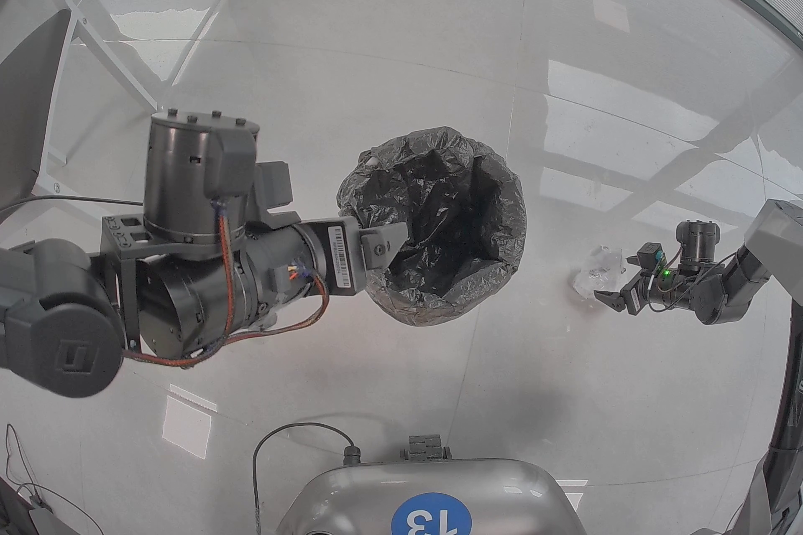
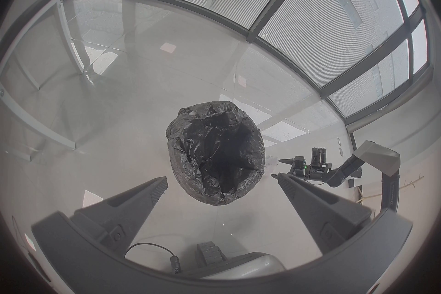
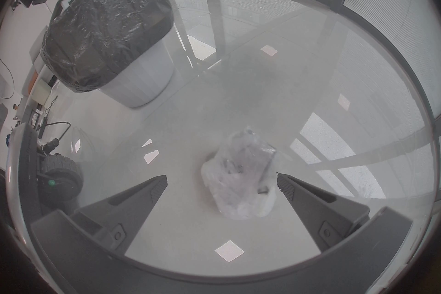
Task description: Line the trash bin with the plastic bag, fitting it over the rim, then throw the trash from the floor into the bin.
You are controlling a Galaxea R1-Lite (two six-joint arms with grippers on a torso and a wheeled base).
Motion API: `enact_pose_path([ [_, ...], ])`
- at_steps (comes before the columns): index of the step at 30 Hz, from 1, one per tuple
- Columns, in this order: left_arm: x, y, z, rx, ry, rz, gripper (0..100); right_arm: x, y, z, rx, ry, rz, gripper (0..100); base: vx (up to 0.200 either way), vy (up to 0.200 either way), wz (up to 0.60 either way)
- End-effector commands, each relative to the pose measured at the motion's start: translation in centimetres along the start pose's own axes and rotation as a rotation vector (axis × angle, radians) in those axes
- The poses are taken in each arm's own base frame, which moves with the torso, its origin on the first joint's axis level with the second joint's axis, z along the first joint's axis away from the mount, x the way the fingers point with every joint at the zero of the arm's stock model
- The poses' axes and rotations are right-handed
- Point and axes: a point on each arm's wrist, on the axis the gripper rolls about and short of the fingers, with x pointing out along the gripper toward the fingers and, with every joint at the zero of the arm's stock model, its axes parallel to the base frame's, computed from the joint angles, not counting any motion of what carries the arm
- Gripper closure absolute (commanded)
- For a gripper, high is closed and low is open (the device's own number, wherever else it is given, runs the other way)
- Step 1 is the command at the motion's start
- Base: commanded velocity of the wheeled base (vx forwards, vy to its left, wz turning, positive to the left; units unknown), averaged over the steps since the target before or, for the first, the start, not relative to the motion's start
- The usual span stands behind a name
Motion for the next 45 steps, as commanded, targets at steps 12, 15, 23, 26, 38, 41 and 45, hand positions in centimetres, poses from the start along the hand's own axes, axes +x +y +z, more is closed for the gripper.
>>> enact_pose_path([
  [12,0.5,0.1,0.0,-0.004,-0.018,-0.005,0,0.6,-2.1,-1.6,0.018,0.014,-0.043,0,0.0,0.0,0.0],
  [15,0.5,0.1,0.0,-0.004,-0.016,-0.002,0,1.8,-2.2,-2.2,0.021,0.014,-0.039,0,0.0,0.0,0.0],
  [23,0.6,0.3,-0.4,-0.002,-0.005,0.008,0,5.0,-0.3,-3.2,0.033,0.016,0.02,100,0.0,0.0,0.0],
  [26,0.7,0.3,-0.4,-0.001,-0.002,0.009,0,5.2,0.0,-3.1,0.036,0.015,0.026,100,0.0,0.0,0.0],
  [38,0.4,1.3,-1.5,-0.005,0.026,0.053,0,-1.3,-1.7,4.0,-0.036,-0.111,-0.065,100,0.0,0.0,0.0],
  [41,-0.3,1.5,-1.5,-0.004,0.018,0.06,0,-4.7,-2.3,8.1,-0.091,-0.203,-0.137,100,0.0,0.0,0.0],
  [45,-1.2,2.2,-2.9,0.01,0.062,0.077,0,-9.2,-3.0,12.8,-0.214,-0.333,-0.306,100,0.0,0.0,0.0],
])
